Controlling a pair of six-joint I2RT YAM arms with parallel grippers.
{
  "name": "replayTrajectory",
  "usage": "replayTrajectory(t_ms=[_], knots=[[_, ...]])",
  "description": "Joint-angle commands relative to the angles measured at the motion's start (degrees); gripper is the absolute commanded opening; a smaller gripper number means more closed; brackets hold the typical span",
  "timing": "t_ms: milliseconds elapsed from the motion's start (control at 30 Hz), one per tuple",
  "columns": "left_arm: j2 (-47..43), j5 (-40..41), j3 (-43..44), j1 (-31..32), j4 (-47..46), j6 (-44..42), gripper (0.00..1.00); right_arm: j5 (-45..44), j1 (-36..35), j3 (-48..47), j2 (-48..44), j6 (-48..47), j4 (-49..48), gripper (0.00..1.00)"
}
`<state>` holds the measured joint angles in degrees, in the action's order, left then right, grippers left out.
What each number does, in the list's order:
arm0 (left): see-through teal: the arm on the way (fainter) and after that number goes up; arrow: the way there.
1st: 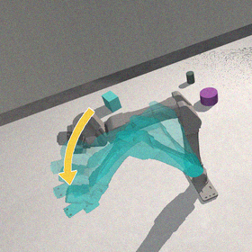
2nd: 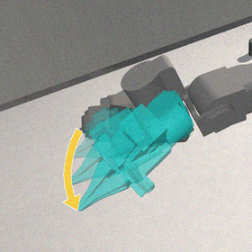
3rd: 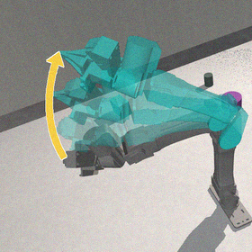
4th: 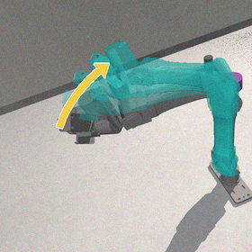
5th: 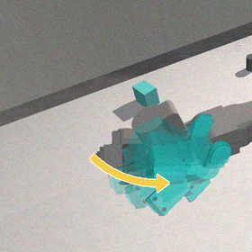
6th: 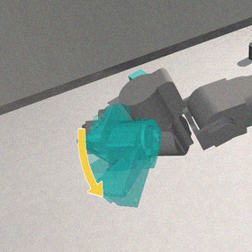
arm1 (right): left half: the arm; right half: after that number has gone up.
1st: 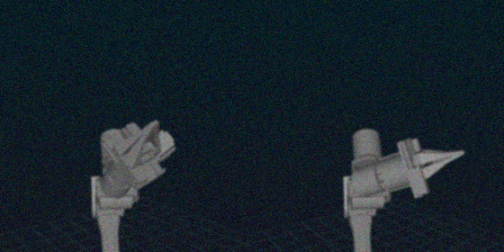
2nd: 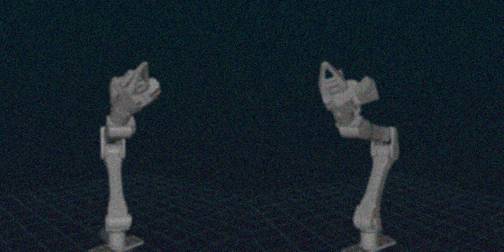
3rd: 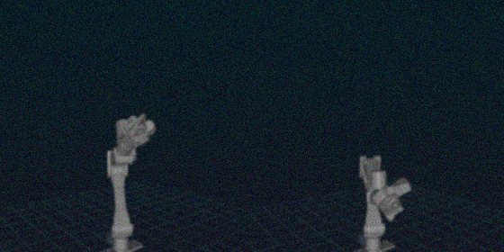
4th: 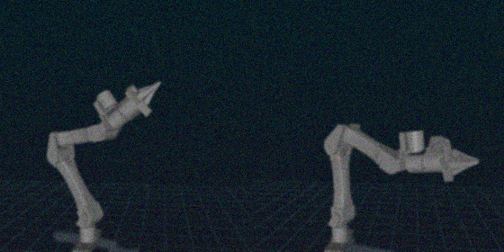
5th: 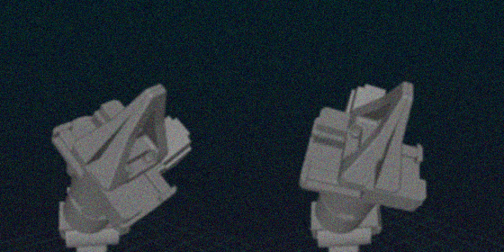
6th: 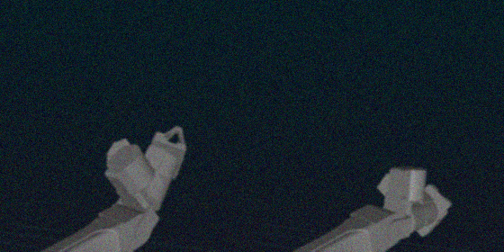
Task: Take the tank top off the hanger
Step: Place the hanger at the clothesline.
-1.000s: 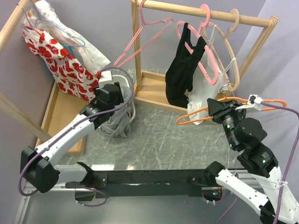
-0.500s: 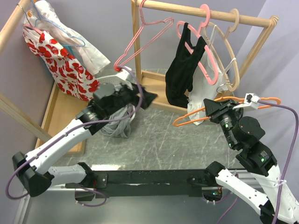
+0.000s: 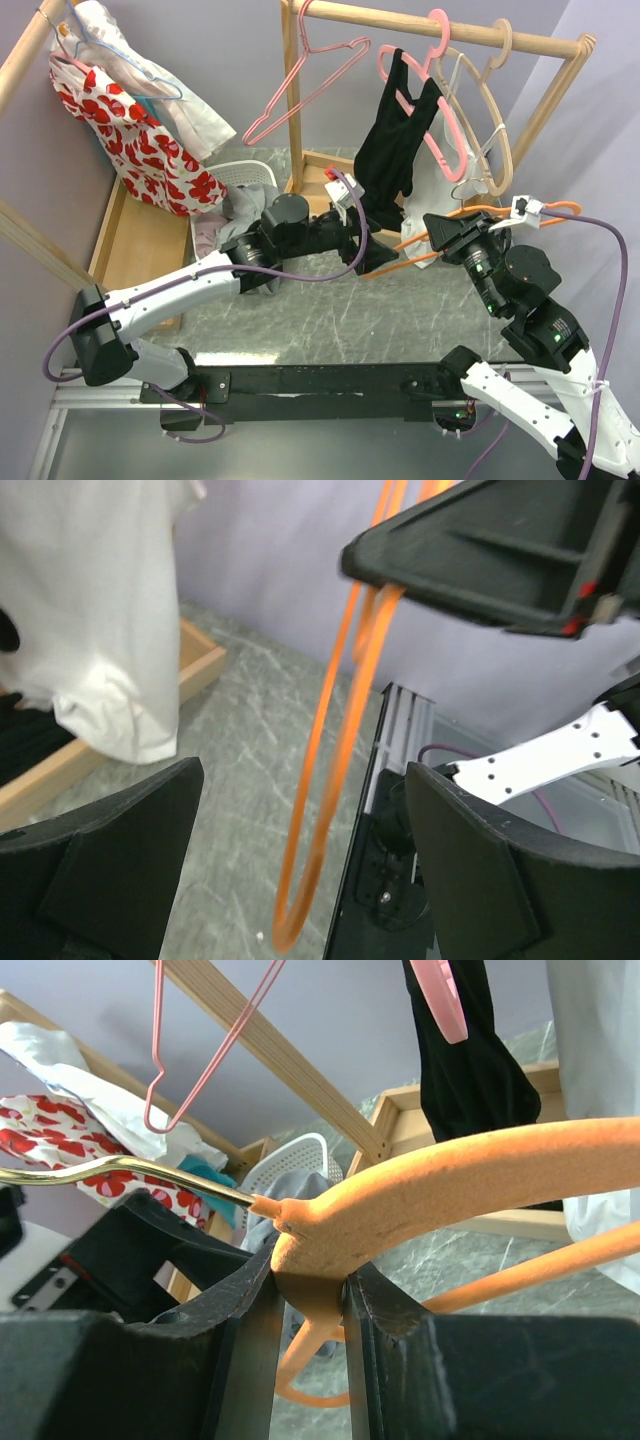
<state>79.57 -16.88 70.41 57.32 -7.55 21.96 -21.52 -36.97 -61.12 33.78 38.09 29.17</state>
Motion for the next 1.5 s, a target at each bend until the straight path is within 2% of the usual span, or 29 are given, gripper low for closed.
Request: replayTrajectory(t_ms=[0,133,433,467,533,567,633,667,733,767,967,1033,1067,1100,1233,1467], knots=[[-0.2,-3.2,3.2,0.9,-5.9,1.1,0.88,0.7,0.0,-1.1,0.8,0.1,-2.9,0.06],[1.1,-4.0,3.6,1.7,-5.3,1.3,0.87,1.1,0.0,-1.1,1.1,0.1,-3.4,0.07],[4.5,-2.9,2.6,3.8,-4.3,1.1,0.75,1.6,0.1,-1.5,0.8,0.5,-4.1,0.07],[4.8,-2.4,2.7,4.1,-4.1,1.1,0.65,1.7,0.1,-1.5,0.8,0.5,-4.1,0.07],[5.2,-1.5,2.9,4.6,-3.5,0.7,0.56,1.7,0.1,-1.4,0.7,0.8,-4.2,0.07],[5.3,-0.5,3.0,5.0,-2.7,0.5,0.45,1.7,0.1,-1.3,0.6,0.8,-4.1,0.07],[5.4,0.5,3.4,5.4,-1.9,-0.1,0.32,1.7,0.1,-1.1,0.3,0.9,-4.3,0.07],[5.4,0.7,3.6,5.6,-1.5,-0.3,0.2,1.7,0.0,-1.1,0.3,1.0,-4.3,0.07],[5.4,1.3,4.0,5.8,-0.5,-0.4,0.1,1.7,0.1,-1.0,0.1,1.0,-4.3,0.07],[5.4,1.5,4.1,5.8,-0.2,-0.5,0.01,1.7,0.1,-0.9,0.1,0.9,-4.2,0.07],[3.1,4.1,4.5,6.0,2.6,-1.8,0.01,1.1,0.0,-0.8,-0.3,0.4,-3.0,0.08],[2.3,5.8,5.0,6.0,5.4,-2.6,0.01,1.2,0.1,-0.5,-0.6,-0.1,-2.2,0.13],[1.2,6.2,5.4,6.0,6.1,-3.7,0.01,1.6,0.0,-0.2,-1.3,-0.9,-2.1,0.21],[0.5,6.5,5.5,6.0,6.8,-4.1,0.01,1.7,0.1,0.1,-1.8,-1.1,-1.9,0.44],[-2.7,8.2,5.7,6.0,12.8,-5.5,0.01,1.8,0.1,2.4,-4.9,-1.8,-1.8,0.69],[-9.2,10.8,3.5,6.0,25.0,-6.0,0.01,-4.1,0.1,0.8,-8.7,-3.0,1.0,0.75]])
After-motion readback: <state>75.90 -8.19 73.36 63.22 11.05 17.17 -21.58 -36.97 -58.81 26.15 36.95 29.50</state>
